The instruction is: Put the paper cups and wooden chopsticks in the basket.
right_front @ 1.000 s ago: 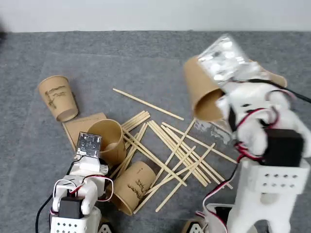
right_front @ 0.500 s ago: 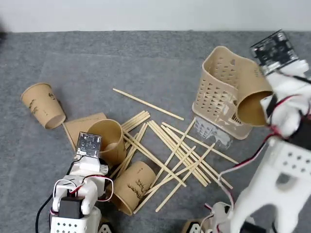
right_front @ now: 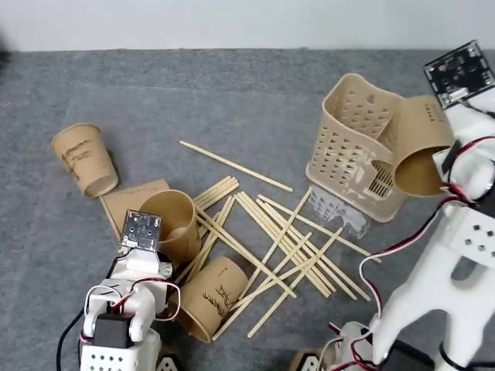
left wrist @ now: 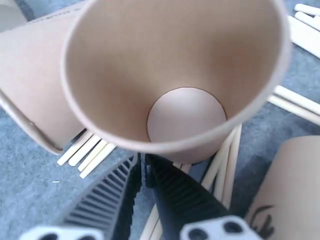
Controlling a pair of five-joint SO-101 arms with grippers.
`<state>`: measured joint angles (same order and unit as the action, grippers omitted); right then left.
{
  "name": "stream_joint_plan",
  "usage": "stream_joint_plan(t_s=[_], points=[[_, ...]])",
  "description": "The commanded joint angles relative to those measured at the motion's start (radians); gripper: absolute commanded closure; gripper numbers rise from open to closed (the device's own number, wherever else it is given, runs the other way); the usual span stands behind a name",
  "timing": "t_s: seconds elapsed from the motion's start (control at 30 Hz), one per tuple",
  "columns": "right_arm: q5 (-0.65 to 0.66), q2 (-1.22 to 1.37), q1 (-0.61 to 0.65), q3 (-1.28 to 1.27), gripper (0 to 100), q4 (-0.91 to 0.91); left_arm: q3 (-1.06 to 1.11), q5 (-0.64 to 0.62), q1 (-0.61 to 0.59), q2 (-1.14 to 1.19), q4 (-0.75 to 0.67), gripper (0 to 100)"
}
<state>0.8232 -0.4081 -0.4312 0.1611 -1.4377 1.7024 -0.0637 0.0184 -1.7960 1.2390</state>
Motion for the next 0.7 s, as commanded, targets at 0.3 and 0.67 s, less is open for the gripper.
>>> stream_joint_plan(t_s=[0.3, 0.67], points=[[-0.034, 0.001, 0.051, 0.060, 83.0, 0.122, -0.019, 0.011, -0.002, -0.017, 0.003, 98], [-0.058, 0.010, 0.133, 0.060, 83.2, 0.105, -0.019, 0.011, -0.002, -0.017, 0.003, 98]])
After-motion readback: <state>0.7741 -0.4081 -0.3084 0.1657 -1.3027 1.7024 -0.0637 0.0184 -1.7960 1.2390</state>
